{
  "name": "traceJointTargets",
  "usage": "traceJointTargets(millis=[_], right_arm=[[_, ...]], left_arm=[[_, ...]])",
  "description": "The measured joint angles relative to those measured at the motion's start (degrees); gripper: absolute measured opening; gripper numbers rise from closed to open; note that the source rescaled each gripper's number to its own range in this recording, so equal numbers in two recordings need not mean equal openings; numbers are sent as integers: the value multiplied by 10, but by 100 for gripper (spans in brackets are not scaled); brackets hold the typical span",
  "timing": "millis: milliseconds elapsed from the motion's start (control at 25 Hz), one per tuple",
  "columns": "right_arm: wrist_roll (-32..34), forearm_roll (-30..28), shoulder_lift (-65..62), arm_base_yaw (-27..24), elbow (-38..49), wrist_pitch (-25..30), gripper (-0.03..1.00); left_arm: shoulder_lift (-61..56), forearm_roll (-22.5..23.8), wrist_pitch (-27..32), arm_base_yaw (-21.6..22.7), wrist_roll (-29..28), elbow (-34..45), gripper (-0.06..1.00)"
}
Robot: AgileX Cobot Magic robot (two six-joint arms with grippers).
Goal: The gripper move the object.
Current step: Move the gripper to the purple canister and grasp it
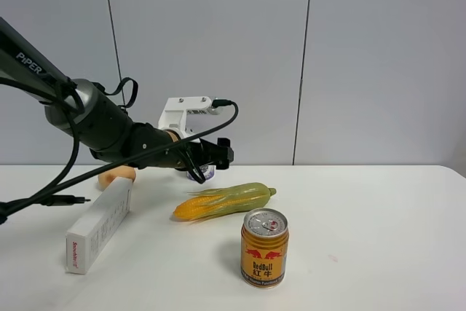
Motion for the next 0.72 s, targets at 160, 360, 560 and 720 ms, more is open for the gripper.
traceJointTargets(millis=[160,360,560,720], right_arm=[[0,0,0,0,0,0,100],[0,0,0,0,0,0,100],[0,0,0,0,0,0,100],[0,0,0,0,0,0,100]], left_arm=[[15,6,0,0,0,-20,100],[30,7,0,8,0,-25,100],[36,7,3,26,0,-25,100],[36,7,3,39,0,-25,100]])
